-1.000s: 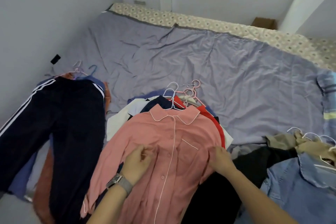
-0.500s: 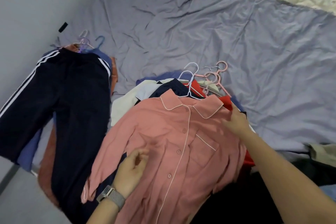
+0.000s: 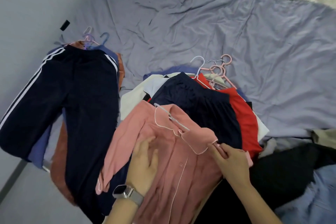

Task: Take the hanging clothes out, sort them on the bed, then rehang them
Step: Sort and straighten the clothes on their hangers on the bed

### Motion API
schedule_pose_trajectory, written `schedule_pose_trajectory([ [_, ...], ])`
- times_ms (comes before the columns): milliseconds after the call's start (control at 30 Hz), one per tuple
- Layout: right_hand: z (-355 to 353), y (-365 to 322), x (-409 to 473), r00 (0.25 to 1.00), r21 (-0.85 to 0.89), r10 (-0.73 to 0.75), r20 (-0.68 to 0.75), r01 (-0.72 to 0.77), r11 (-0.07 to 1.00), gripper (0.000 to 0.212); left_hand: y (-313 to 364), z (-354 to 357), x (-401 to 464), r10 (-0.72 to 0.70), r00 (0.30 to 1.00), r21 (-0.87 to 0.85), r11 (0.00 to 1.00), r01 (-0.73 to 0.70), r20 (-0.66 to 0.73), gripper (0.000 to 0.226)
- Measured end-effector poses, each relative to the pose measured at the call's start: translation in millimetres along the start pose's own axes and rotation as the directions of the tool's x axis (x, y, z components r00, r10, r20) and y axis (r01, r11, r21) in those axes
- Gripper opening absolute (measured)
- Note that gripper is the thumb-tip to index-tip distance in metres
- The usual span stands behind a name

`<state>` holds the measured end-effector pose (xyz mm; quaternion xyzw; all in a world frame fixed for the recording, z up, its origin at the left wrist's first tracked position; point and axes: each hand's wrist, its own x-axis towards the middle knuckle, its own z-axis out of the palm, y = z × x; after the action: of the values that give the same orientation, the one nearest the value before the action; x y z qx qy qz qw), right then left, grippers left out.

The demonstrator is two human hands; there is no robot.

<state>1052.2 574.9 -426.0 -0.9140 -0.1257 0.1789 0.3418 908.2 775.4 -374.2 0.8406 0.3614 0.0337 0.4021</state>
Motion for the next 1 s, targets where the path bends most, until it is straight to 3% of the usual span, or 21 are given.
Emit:
schedule_pose_trajectory([
  [167,-22,-27,-47,0.993,0.068,-0.096,0.070,0.092,0.993,0.064,0,-44,2,0.151,0.980,0.033,0.988,-0.148,-0.128,0.044],
  [233,-33,-39,-64,0.992,0.111,-0.103,0.070,0.095,0.989,0.079,-12,-61,4,0.162,0.986,0.117,0.981,-0.155,-0.049,0.046],
  [333,-49,-62,-102,0.995,0.191,-0.094,0.026,0.087,0.978,0.087,-35,-88,4,0.215,0.961,0.262,0.930,-0.257,0.176,0.040],
  [467,-55,-105,-177,0.995,0.287,0.031,-0.097,-0.002,0.958,0.055,-38,-138,-19,0.339,0.873,0.181,0.890,-0.418,0.351,0.036],
  [567,-48,-141,-232,0.971,0.262,0.102,-0.217,-0.043,0.964,0.055,-39,-186,-51,0.398,0.852,0.162,0.867,-0.470,0.341,0.031],
  [667,-39,-180,-277,0.953,0.238,0.128,-0.273,-0.062,0.969,0.028,-42,-236,-87,0.437,0.841,0.229,0.826,-0.516,0.318,0.028],
  [833,-25,-234,-340,0.947,0.162,0.000,-0.321,0.055,0.985,0.034,-52,-299,-149,0.435,0.853,0.205,0.842,-0.499,0.290,0.029],
  [1000,-28,-250,-401,0.920,0.210,0.023,-0.391,0.065,0.976,0.033,-41,-332,-203,0.467,0.851,0.130,0.853,-0.505,0.239,0.024],
])
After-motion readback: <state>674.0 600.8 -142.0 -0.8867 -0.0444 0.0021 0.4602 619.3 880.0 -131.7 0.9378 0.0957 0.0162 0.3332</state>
